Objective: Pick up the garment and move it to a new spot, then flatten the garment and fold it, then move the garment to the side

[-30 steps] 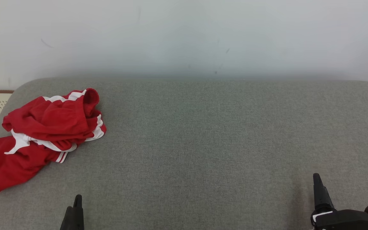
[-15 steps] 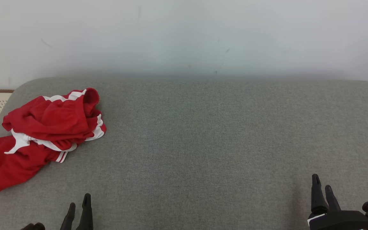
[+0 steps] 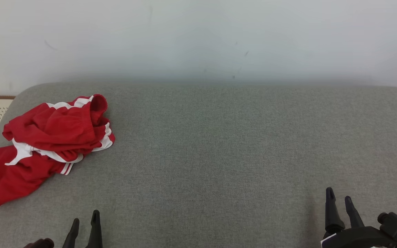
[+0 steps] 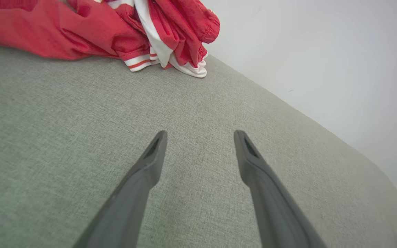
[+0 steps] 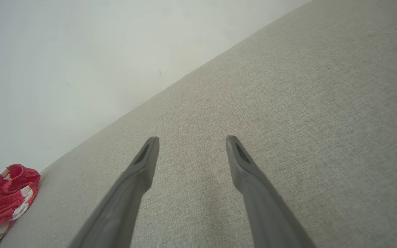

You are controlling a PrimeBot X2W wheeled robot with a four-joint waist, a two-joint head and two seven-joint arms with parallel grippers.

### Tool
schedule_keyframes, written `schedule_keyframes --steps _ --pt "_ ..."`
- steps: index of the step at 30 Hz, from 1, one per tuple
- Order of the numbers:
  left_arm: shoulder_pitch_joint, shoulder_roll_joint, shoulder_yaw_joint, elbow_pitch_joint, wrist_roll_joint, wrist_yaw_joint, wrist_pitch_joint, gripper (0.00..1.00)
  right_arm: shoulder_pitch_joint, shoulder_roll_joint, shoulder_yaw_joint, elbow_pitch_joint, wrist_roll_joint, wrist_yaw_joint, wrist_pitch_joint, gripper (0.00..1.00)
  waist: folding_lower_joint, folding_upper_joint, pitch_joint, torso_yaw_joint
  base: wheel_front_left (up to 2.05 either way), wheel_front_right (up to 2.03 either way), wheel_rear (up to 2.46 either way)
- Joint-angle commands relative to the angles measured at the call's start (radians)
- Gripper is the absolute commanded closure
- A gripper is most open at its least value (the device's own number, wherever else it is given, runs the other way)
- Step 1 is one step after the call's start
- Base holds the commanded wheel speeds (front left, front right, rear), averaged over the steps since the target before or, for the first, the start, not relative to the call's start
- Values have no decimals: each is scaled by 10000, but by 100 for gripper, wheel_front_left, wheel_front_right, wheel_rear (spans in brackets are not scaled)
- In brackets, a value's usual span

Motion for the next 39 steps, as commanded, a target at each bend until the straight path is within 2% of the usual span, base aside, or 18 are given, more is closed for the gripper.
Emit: schedule_keyframes --steps 1,19,28,35,39 --pt "-171 89 -33 -7 401 26 -108 0 -159 -71 116 -27 -296 62 -113 0 0 0 -6 0 0 0 0" --pt "-163 226 -391 -21 2355 242 -575 0 -250 -555 1326 133 -2108 71 -584 0 0 0 -64 6 0 0 0" --pt "-209 224 -346 64 3040 397 -747 0 -178 -523 1172 245 -2907 72 -762 0 0 0 -45 -24 0 0 0" --pt "-252 127 39 36 3349 624 -886 0 -102 -463 936 152 -3685 77 -907 0 0 0 -2 -9 0 0 0" --pt "-246 91 105 -12 3668 552 -962 0 -50 -409 805 113 -4090 81 -985 0 0 0 39 12 0 0 0"
